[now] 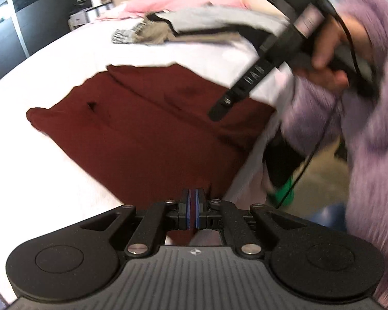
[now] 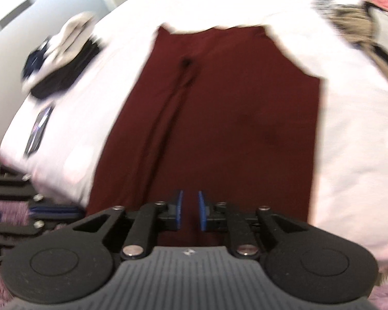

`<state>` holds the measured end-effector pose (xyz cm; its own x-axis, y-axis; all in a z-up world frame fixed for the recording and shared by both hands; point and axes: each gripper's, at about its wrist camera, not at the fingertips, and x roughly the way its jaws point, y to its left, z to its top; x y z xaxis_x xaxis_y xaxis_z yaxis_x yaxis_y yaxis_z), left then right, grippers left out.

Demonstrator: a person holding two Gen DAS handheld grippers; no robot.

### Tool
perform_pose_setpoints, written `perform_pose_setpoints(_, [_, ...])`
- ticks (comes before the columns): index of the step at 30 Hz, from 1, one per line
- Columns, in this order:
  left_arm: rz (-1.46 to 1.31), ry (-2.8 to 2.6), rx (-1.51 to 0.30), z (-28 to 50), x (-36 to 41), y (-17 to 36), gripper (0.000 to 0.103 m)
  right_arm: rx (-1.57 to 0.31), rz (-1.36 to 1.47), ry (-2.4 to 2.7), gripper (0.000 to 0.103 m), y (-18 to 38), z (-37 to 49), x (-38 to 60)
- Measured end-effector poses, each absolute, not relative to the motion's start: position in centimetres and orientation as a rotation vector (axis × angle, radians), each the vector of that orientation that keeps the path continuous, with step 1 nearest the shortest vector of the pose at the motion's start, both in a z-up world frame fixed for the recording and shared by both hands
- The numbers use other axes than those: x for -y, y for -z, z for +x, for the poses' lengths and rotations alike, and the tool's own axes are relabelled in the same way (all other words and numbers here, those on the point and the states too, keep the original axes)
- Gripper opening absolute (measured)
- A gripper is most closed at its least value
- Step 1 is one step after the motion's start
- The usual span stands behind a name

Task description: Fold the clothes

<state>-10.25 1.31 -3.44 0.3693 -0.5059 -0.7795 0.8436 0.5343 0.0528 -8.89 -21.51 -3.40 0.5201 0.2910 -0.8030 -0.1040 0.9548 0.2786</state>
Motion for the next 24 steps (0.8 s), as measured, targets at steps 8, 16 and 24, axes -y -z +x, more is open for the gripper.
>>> perform_pose_setpoints(8, [0.343, 0.781, -0.896, -5.4, 1.5, 2.5, 0.002, -0.968, 0.340, 0.020, 0.033, 4.1, -11.5, 28.4])
perform_pose_setpoints(16, [0.271, 0.754, -0.963, -3.2, 2.8, 3.6, 0.002, -1.038, 0.466, -0.010, 0.041, 7.2, -13.0, 30.8])
perform_pose_setpoints(24, [0.257, 0.736, -0.991, -2.7, 2.8, 4.4, 0.002, -1.027, 0.562, -0.057, 0.011, 7.9, -13.1, 31.0])
